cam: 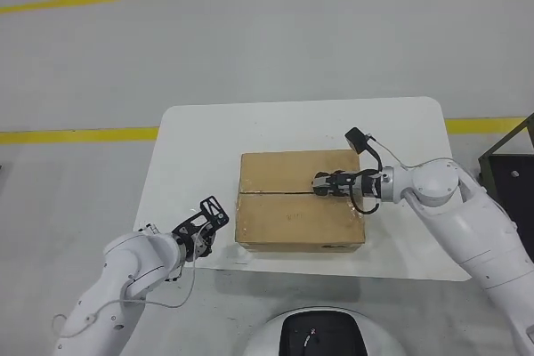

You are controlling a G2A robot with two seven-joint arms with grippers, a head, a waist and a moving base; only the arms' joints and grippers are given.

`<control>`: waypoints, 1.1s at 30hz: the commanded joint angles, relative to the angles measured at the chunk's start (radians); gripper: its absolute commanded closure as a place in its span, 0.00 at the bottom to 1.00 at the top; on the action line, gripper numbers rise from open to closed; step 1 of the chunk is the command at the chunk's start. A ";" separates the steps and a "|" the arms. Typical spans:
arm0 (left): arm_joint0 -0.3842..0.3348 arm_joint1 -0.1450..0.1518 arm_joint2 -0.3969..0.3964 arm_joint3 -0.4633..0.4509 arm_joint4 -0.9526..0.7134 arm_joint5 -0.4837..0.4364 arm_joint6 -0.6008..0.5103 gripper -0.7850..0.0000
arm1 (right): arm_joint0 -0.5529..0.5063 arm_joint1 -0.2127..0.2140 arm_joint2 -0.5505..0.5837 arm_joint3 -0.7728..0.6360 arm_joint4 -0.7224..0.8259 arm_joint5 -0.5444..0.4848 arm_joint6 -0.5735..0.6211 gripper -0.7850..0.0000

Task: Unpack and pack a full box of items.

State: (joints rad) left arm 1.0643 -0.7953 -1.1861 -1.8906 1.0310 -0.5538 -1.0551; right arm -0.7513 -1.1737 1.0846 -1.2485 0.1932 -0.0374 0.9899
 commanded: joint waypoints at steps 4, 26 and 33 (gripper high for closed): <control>-0.048 -0.014 0.056 0.026 -0.036 -0.021 0.019 1.00 | 0.001 0.002 0.004 0.001 0.000 -0.001 0.006 1.00; -0.146 -0.057 0.178 0.031 -0.116 -0.039 0.130 1.00 | 0.020 0.012 0.022 0.011 -0.011 -0.011 0.054 1.00; -0.161 -0.065 0.200 0.027 -0.125 -0.067 0.154 0.99 | 0.021 0.015 0.026 -0.004 -0.016 0.007 0.051 1.00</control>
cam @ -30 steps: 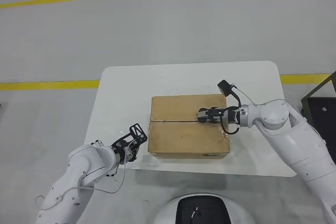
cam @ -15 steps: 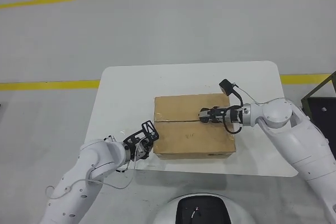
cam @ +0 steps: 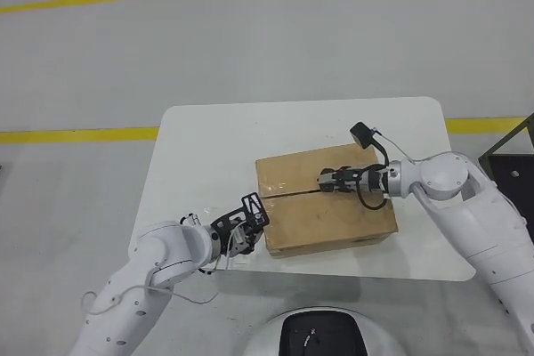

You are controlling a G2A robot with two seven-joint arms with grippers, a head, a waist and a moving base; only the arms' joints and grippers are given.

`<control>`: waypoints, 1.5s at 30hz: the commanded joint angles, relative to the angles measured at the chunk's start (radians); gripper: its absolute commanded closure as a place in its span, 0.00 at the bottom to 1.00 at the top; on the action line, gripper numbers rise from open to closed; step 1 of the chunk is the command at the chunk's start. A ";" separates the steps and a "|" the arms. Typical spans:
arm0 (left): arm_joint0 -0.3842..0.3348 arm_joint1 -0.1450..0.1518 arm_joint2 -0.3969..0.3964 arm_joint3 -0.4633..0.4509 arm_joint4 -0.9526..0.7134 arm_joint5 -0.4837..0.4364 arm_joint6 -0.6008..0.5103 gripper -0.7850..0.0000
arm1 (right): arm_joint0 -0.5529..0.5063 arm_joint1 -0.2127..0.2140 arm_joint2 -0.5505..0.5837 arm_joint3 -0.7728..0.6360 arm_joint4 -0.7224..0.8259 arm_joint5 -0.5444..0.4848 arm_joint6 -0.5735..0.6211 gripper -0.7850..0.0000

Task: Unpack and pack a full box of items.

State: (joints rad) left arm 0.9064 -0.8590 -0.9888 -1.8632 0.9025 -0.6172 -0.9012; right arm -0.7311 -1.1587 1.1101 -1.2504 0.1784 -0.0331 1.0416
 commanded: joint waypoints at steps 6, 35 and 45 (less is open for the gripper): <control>-0.005 0.006 -0.038 -0.001 0.029 -0.003 -0.017 0.00 | 0.005 -0.002 -0.018 -0.002 -0.014 0.024 -0.014 1.00; 0.005 -0.008 -0.041 0.332 0.148 -0.084 0.301 0.00 | 0.050 -0.028 -0.085 0.046 -0.028 0.148 -0.114 1.00; -0.084 -0.055 0.088 0.424 0.253 -0.073 0.356 0.22 | 0.031 -0.026 -0.077 0.035 -0.033 0.153 -0.127 1.00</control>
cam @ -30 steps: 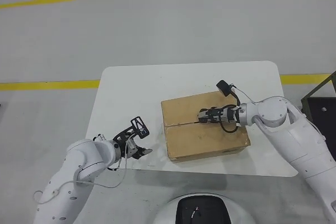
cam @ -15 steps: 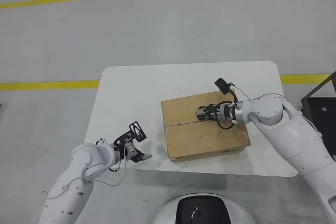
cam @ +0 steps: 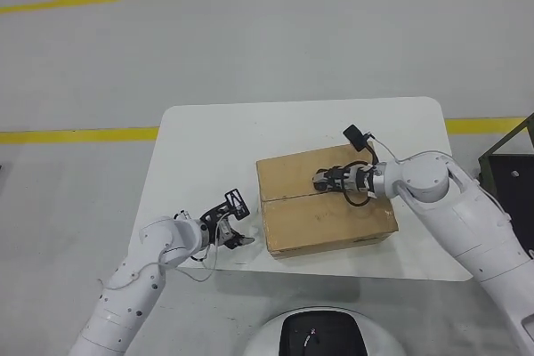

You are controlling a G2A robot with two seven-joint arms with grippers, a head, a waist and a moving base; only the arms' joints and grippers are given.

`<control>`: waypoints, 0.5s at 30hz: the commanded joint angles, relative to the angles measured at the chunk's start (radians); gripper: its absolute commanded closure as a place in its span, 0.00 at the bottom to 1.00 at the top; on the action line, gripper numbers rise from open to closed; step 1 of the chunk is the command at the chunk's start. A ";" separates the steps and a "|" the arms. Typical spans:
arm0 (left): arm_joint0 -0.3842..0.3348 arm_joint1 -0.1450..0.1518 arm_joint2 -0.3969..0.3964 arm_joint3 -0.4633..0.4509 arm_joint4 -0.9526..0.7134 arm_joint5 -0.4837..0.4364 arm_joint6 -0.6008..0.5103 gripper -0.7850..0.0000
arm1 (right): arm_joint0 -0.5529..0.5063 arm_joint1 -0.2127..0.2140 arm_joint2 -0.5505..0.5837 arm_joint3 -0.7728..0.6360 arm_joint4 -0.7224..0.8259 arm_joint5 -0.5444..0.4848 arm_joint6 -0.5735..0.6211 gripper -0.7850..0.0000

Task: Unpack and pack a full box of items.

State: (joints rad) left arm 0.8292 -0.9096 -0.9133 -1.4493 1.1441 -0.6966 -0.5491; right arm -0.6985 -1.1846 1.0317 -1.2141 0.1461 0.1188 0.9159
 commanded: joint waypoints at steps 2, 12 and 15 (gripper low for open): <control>-0.024 -0.015 0.033 0.031 0.026 0.022 0.015 0.29 | -0.005 0.001 0.003 -0.004 -0.003 0.003 -0.003 1.00; -0.074 -0.052 0.083 0.116 0.063 0.085 0.049 0.89 | -0.016 0.004 0.013 -0.025 -0.010 0.016 -0.004 1.00; -0.081 -0.055 0.077 0.120 0.078 0.097 0.058 1.00 | -0.017 0.004 0.013 -0.030 -0.010 0.020 -0.005 1.00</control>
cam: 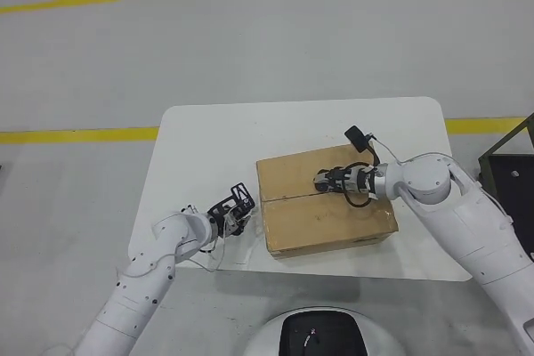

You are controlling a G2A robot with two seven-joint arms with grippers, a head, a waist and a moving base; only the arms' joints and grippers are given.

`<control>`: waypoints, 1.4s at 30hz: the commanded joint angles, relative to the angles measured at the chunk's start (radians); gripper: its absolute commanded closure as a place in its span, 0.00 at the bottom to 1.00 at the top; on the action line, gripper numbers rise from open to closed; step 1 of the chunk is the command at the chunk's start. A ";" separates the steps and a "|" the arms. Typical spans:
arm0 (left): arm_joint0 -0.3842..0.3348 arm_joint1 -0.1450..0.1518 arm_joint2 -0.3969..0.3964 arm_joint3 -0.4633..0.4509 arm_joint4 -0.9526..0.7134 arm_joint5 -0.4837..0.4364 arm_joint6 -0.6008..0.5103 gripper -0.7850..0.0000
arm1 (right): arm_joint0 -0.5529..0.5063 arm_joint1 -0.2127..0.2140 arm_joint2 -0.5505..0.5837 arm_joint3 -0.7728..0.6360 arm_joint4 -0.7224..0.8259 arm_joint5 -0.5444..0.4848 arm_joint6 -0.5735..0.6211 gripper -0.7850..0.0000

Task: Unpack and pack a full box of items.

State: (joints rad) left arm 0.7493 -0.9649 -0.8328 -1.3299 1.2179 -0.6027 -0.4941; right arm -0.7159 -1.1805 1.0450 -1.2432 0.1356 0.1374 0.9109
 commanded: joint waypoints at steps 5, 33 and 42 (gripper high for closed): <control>0.013 0.012 -0.054 -0.007 0.030 0.022 -0.005 1.00 | 0.001 0.000 0.000 -0.002 -0.003 0.004 0.000 1.00; 0.175 0.082 -0.311 -0.292 0.015 -0.077 -0.087 0.00 | 0.007 -0.002 0.006 -0.011 -0.009 0.006 -0.004 1.00; 0.177 0.082 -0.312 -0.292 0.015 -0.074 -0.083 0.00 | -0.009 -0.002 0.017 -0.027 0.005 -0.008 -0.032 1.00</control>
State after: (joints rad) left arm 0.9242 -0.8831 -1.1442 -1.6218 1.2329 -0.6795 -0.5806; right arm -0.7225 -1.1824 1.0628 -1.2688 0.1413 0.1292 0.8788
